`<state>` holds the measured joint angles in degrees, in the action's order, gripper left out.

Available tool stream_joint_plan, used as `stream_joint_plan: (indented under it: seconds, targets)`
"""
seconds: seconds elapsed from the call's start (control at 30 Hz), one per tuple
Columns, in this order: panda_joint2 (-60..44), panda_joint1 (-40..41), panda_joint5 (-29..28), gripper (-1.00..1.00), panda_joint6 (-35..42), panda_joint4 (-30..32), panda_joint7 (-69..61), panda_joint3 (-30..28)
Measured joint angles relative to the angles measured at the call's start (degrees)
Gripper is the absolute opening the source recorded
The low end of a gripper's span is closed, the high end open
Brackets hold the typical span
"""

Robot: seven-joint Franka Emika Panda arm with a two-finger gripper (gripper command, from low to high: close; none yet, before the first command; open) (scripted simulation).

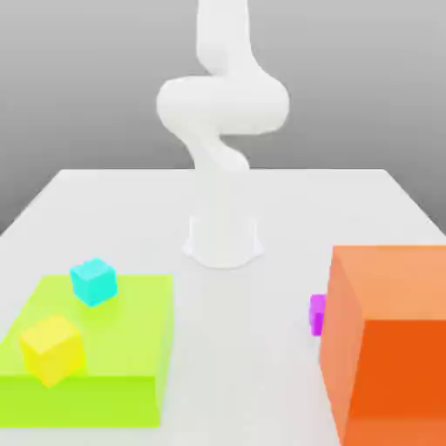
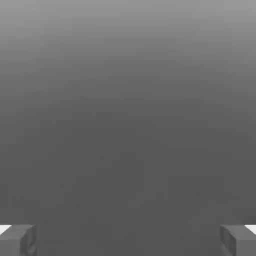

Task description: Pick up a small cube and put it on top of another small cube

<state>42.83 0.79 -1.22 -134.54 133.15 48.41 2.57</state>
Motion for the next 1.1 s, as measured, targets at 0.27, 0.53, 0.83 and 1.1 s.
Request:
stream_joint_plan:
  seconds: [0.27,0.53,0.83,1.1]
  targets:
    - [-12.0,-4.1,-5.2,0.00,-18.6,13.8,7.0,17.1]
    - [-24.2,-14.1,-8.1,0.00,-37.3,29.0,12.3,33.7]
    - [-34.6,-12.4,3.7,0.00,-34.4,35.1,24.1,29.6]
    - [-40.6,-9.8,7.3,0.00,-34.1,37.4,29.2,25.7]
